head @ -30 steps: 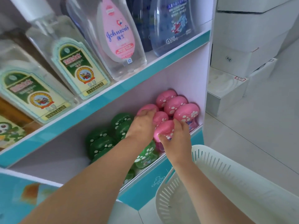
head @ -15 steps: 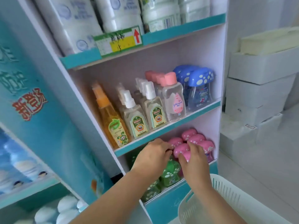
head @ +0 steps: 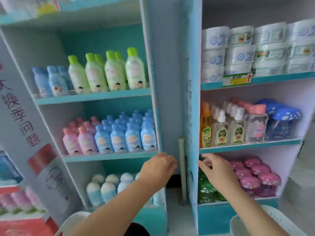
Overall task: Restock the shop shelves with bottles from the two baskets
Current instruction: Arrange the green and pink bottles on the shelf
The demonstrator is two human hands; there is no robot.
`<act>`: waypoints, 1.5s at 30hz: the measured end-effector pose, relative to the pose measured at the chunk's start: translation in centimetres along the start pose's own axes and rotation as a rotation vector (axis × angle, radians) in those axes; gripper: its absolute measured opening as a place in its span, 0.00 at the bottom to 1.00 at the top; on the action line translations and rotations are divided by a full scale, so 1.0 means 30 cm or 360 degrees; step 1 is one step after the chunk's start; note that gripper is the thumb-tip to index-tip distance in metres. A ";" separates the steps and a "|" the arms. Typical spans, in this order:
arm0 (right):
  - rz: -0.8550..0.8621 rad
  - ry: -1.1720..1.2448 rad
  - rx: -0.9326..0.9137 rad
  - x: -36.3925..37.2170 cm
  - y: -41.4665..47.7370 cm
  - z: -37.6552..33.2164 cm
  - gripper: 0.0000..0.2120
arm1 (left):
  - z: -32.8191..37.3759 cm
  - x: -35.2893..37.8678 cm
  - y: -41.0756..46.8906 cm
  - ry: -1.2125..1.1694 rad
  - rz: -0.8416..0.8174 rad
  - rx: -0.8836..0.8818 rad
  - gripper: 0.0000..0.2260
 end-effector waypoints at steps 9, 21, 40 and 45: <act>-0.0212 0.0045 -0.0255 0.135 0.093 -0.334 0.19 | -0.305 -0.173 -0.042 -0.0031 0.0066 -0.0223 0.11; -0.0294 -0.0134 -0.0526 0.258 0.295 -0.542 0.19 | -0.543 -0.289 0.157 -0.0256 0.0378 -0.0326 0.11; -0.0428 -0.0554 -0.0781 0.469 0.642 -0.710 0.19 | -0.689 -0.284 0.430 -0.0390 0.0500 -0.0322 0.15; -0.0484 -0.0541 -0.0693 0.506 0.668 -0.655 0.13 | -0.677 -0.284 0.423 -0.0517 0.0602 -0.0309 0.12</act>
Point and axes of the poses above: each hand's wrist, its own y-axis towards the middle knuckle, its own x-axis out of the palm, z = x × y, the point moved 6 cm from there along y, towards the middle knuckle, and after that the axes turned 14 degrees about -x, right-handed, at the moved point
